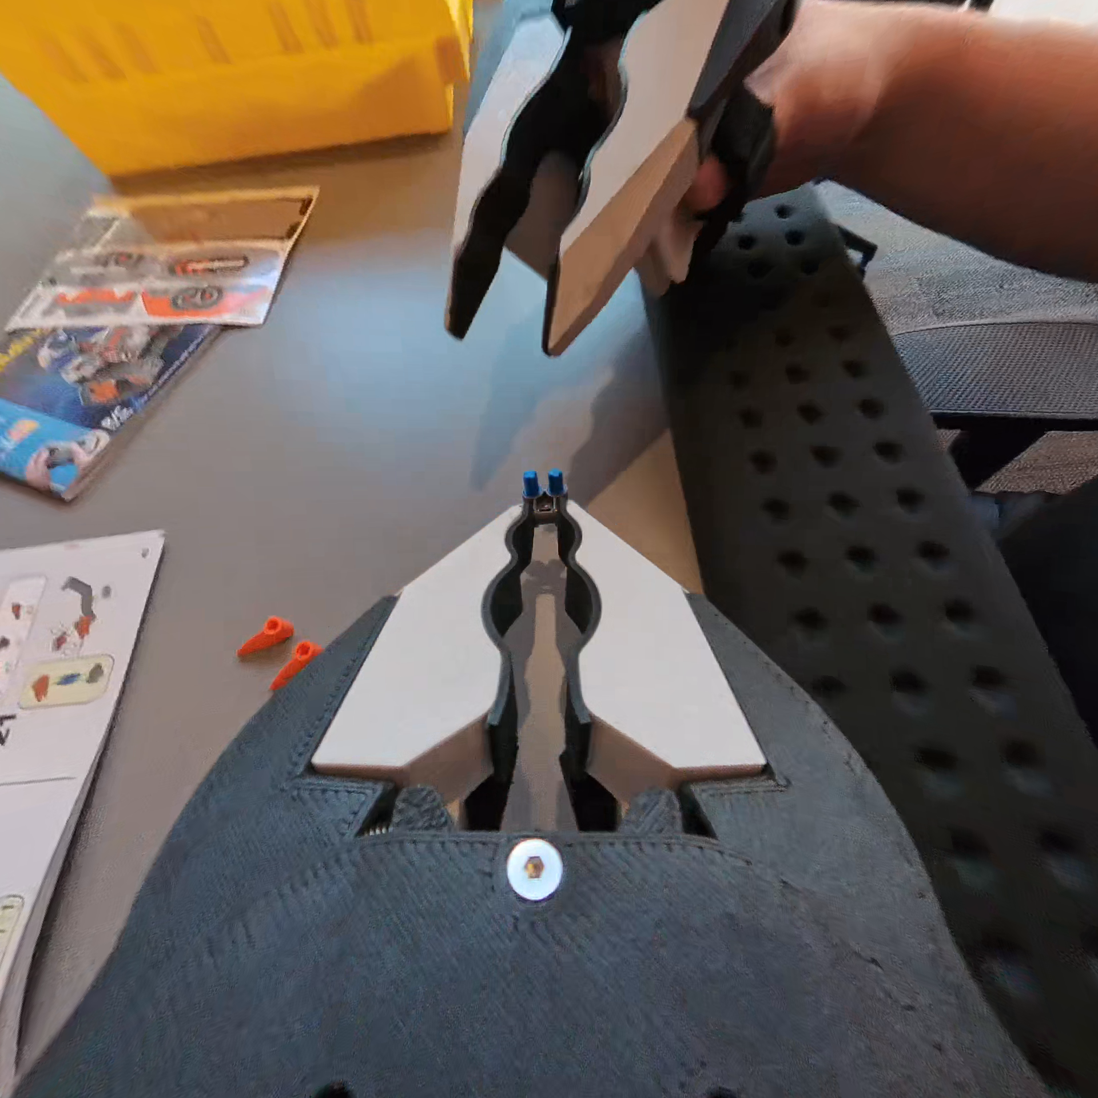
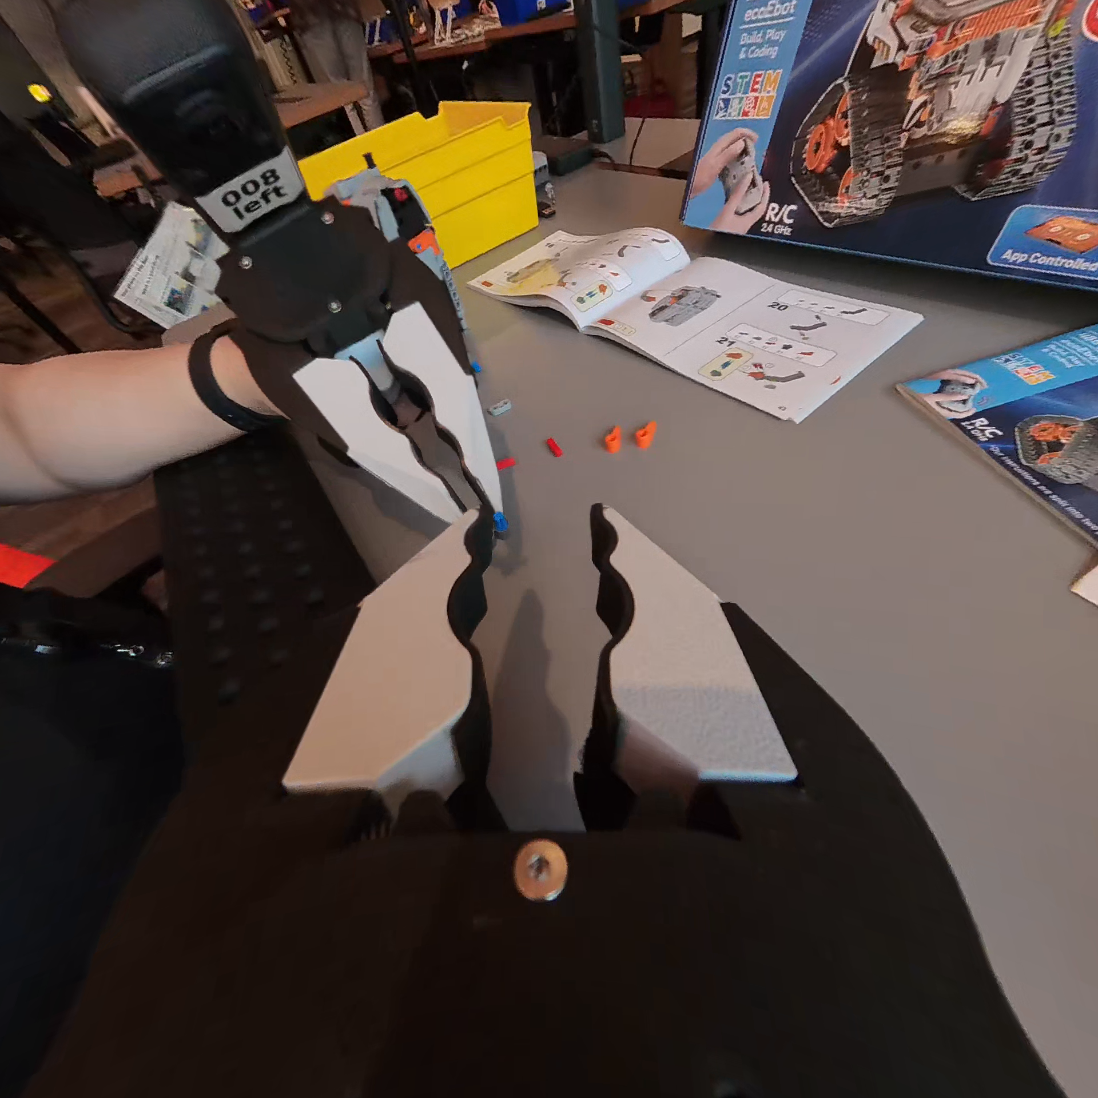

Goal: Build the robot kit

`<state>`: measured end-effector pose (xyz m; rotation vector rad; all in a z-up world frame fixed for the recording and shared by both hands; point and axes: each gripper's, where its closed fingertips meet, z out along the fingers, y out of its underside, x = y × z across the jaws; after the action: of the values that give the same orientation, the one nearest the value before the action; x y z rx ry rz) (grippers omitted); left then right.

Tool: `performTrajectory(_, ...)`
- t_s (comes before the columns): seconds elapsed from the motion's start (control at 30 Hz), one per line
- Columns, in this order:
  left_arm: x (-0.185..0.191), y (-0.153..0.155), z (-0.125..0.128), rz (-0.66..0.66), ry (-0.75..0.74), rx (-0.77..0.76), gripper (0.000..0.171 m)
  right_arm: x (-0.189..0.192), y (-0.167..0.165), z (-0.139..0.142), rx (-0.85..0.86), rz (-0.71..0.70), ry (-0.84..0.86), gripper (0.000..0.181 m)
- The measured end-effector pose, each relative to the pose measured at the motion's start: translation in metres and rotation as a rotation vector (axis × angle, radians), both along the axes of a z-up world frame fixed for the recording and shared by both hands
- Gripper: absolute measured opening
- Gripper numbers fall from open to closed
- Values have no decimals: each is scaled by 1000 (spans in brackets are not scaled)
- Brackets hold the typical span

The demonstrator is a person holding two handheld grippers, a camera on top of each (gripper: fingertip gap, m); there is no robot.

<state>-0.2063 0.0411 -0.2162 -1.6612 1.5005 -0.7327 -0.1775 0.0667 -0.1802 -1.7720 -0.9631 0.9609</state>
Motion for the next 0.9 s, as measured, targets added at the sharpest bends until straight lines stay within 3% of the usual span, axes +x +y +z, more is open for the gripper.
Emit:
performTrajectory(0.17,-8,6,-24,14,121,-7,6,-3,12,-13,74,15,-139,32)
performTrajectory(0.3,-8,2,-32,-20,160,2,6,-17,-5,-34,131,191,-274,32)
performTrajectory(0.47,-11,1,-37,-39,164,-29,6,-31,-24,-49,122,376,-313,32)
performTrajectory(0.73,-13,1,-38,-36,148,-83,7,-45,-19,-59,147,485,-387,32)
performTrajectory(0.9,-14,7,-33,12,136,-75,25,-49,-22,-67,112,522,-373,30)
